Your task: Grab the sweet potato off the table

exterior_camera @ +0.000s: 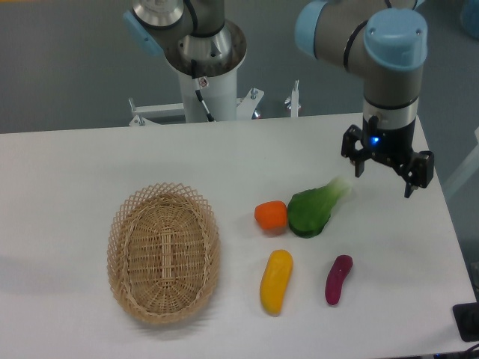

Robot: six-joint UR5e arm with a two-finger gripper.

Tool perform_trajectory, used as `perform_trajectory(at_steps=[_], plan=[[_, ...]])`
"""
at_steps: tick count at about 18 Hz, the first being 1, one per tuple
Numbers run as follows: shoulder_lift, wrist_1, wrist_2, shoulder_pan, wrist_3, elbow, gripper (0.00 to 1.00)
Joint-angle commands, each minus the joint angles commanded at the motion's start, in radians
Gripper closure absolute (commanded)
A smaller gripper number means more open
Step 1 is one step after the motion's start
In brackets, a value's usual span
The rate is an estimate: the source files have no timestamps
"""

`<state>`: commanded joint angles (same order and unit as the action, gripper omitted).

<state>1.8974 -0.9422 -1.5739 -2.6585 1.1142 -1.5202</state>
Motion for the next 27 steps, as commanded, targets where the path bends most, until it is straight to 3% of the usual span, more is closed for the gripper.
perform_trajectory(at_steps=[3, 8, 11, 16, 27], plan=[[0.043, 0.040, -0.002, 0.020, -0.129, -0.002, 0.00], [0.169, 0.132, 0.000, 0.045, -0.120, 0.014, 0.00], [0.253, 0.138, 0.002, 0.043, -0.024, 0.049, 0.00], [0.307, 0.140, 0.021, 0.042, 0.024, 0.035, 0.00], [0.315, 0.141, 0.021, 0.055, 0.015, -0.017, 0.00]])
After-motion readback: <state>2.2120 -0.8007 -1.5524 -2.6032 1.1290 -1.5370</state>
